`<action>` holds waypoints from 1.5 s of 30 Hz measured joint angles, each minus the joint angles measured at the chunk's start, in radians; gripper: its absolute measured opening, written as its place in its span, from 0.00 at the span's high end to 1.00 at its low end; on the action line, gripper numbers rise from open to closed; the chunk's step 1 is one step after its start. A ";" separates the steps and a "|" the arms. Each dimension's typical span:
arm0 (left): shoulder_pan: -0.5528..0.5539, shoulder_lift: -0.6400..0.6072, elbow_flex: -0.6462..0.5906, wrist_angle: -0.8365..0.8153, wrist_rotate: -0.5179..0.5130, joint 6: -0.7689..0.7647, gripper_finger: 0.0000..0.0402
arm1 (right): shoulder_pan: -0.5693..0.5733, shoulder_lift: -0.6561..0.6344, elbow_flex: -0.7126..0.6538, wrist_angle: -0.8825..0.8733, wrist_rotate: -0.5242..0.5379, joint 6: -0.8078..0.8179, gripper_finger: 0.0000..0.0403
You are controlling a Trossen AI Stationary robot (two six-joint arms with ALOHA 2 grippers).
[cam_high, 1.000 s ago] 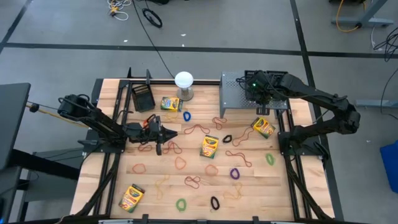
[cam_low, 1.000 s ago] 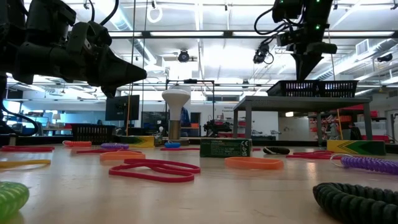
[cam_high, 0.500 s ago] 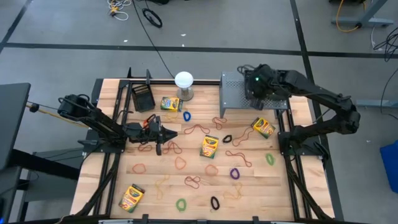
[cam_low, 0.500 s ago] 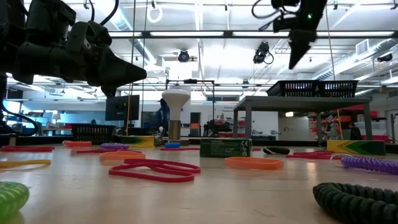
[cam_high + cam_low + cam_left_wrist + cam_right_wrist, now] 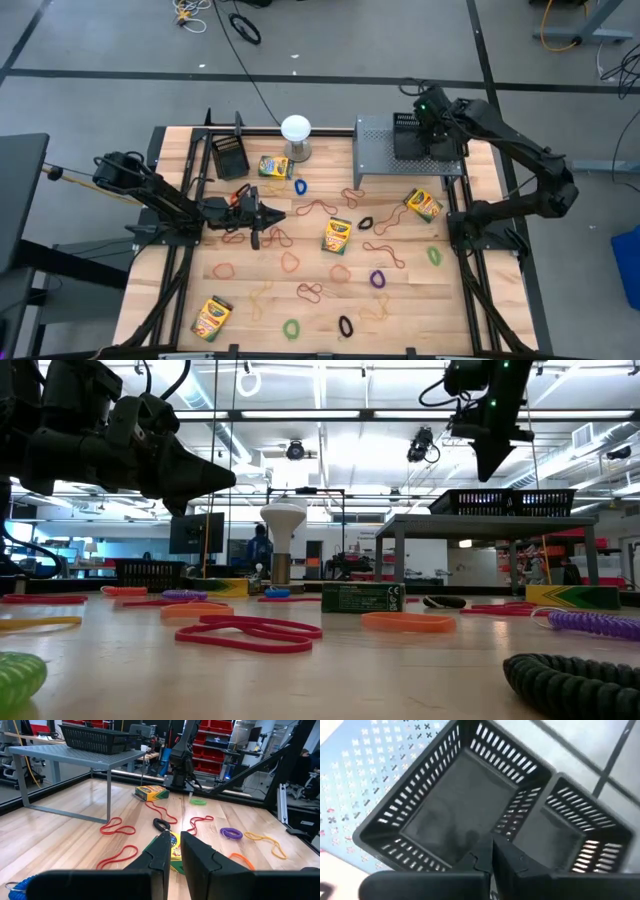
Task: Pick & Place Office Desk Supplies
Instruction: Put the black basket on the shelf
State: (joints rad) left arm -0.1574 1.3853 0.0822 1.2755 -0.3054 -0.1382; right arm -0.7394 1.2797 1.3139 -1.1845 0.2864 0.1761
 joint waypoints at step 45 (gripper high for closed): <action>0.000 0.000 0.000 0.000 -0.001 -0.054 0.88 | -0.004 0.127 -0.001 -0.083 0.079 -0.024 0.98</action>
State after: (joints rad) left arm -0.1574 1.3853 0.0822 1.2758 -0.3063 -0.1921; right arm -0.7429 1.4071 1.3132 -1.2674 0.3654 0.1520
